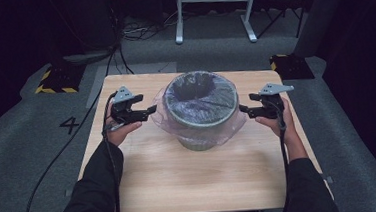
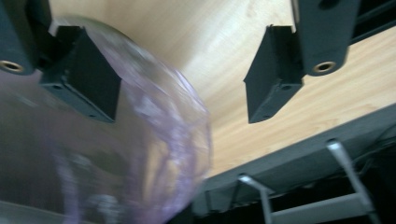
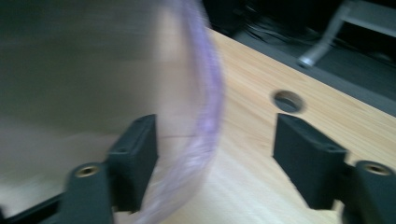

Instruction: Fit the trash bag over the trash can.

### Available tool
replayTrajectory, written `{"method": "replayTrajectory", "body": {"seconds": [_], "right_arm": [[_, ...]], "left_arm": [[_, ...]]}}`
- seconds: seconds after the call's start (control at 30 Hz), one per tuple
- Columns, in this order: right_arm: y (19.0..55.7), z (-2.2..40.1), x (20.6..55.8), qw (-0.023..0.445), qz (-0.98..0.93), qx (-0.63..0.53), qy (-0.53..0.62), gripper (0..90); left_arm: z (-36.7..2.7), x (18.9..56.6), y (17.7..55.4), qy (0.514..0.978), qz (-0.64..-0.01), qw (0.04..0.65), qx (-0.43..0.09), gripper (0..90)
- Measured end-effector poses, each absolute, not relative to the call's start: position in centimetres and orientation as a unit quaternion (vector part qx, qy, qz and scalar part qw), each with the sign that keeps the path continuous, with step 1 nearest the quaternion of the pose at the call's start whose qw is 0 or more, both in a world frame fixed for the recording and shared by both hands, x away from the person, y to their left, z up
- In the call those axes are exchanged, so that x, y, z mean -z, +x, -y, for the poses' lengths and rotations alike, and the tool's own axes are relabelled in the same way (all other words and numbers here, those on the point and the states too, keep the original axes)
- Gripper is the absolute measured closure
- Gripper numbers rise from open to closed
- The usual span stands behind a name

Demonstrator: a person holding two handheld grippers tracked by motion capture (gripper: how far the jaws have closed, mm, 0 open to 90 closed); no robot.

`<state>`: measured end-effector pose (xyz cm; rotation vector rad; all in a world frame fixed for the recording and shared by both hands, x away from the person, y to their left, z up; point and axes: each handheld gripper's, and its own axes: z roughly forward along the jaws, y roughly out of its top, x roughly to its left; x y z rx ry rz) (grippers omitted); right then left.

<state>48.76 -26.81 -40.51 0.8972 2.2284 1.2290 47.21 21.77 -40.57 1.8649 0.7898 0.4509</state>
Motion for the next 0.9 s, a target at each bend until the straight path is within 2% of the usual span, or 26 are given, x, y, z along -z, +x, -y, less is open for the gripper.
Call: {"method": "replayTrajectory", "body": {"seconds": [0.07,0.2,0.33,0.37,0.43,0.47,0.6,0.67,0.7,0.73,0.9], "right_arm": [[47.7,26.9,40.5,0.212,-0.814,-0.450,0.302,23.9],[46.2,26.3,41.0,0.193,-0.840,-0.434,0.263,18.0],[44.5,25.3,41.3,0.173,-0.857,-0.431,0.226,17.6],[44.1,25.1,41.4,0.179,-0.855,-0.437,0.216,19.7],[43.4,24.5,41.7,0.186,-0.858,-0.434,0.204,18.1],[43.2,24.3,41.8,0.183,-0.859,-0.434,0.202,16.9],[42.4,23.4,42.5,0.181,-0.861,-0.434,0.196,17.2],[42.3,22.9,42.8,0.186,-0.861,-0.428,0.201,24.5],[42.3,22.6,42.9,0.191,-0.862,-0.424,0.202,32.7],[42.2,22.5,43.0,0.195,-0.860,-0.427,0.200,45.2],[42.4,22.1,43.7,0.202,-0.857,-0.427,0.206,80.1]], "left_arm": [[-21.9,40.7,46.6,0.784,-0.317,0.501,-0.184,22.3],[-21.4,41.0,45.3,0.808,-0.281,0.492,-0.161,17.8],[-20.7,41.5,44.4,0.820,-0.259,0.490,-0.141,16.1],[-20.4,41.7,44.3,0.821,-0.256,0.492,-0.135,15.9],[-19.6,41.9,44.1,0.828,-0.249,0.486,-0.129,16.1],[-19.1,42.0,43.9,0.833,-0.241,0.479,-0.136,16.7],[-17.4,42.5,43.7,0.848,-0.227,0.453,-0.154,33.2],[-17.0,42.8,44.0,0.847,-0.229,0.453,-0.155,45.0],[-16.9,42.9,44.1,0.848,-0.231,0.451,-0.153,50.0],[-16.8,43.0,44.3,0.851,-0.229,0.449,-0.149,55.6],[-16.1,44.0,44.7,0.864,-0.225,0.426,-0.144,77.9]]}}
